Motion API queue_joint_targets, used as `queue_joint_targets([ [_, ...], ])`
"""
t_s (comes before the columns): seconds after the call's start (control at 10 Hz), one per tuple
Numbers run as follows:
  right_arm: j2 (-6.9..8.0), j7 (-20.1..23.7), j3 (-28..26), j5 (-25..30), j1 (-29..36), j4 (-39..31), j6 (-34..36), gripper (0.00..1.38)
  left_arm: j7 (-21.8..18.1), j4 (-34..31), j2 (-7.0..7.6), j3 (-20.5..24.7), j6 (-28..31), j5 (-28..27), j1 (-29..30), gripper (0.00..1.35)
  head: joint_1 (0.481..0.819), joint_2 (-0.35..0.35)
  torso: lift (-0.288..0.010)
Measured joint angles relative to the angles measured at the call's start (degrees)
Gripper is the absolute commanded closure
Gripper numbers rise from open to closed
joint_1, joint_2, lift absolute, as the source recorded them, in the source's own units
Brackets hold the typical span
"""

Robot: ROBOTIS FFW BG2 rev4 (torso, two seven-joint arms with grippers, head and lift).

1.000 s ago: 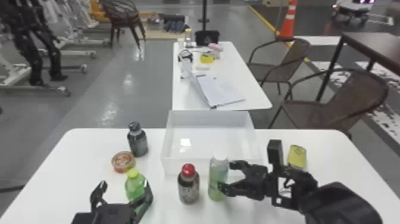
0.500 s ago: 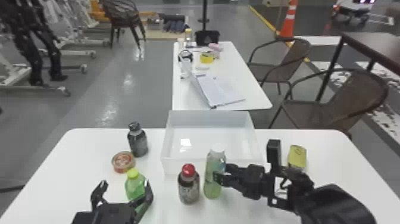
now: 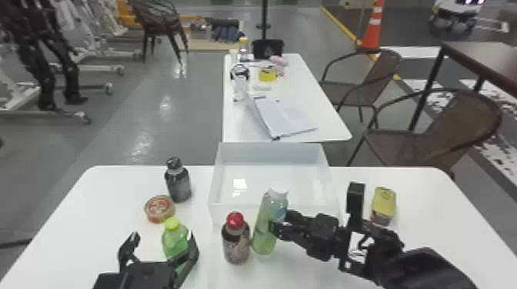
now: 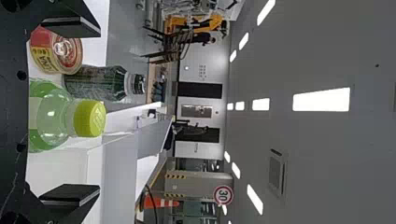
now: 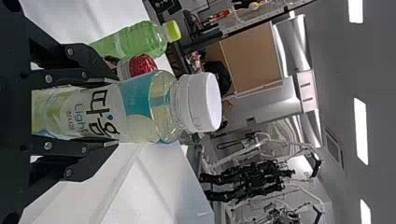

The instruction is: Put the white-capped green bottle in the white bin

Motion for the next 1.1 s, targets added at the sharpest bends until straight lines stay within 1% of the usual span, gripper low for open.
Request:
queue_joint_targets([
  [0.2,0.45,-0.29,-4.5,1.83,0.82,-4.27,0.78,1.0,0.02,0.0,0.0,-0.05,-0.05,0.02,0.01,0.13,0.549,0.0,-0.1],
  [0.4,0.61,-1.13,-9.15,4.86,1.6,-8.78,1.46,1.0,0.02,0.0,0.0,-0.03,-0.02,0.02,0.02,0.12,0.549,0.0,-0.1],
  [0.5,0.8,-1.29,-10.99,5.88,1.74,-9.8,1.43,1.0,0.02,0.0,0.0,0.01,-0.01,0.08,0.07,0.12,0.549,0.0,-0.1],
  [0.7,1.21,-2.16,-12.94,7.15,0.94,-9.52,-0.27,1.0,0.01,0.0,0.0,-0.02,0.0,0.11,0.1,0.12,0.549,0.0,-0.1],
  [1.0,1.76,-3.39,-13.45,8.35,-2.58,-5.08,-5.23,1.0,0.02,0.0,0.0,-0.07,0.0,0.39,0.1,0.12,0.549,0.0,-0.1],
  [1.1,2.15,-4.34,-13.76,9.03,-3.74,-3.1,-7.44,1.0,0.01,0.0,0.0,-0.07,0.04,0.51,0.11,0.12,0.549,0.0,-0.1],
])
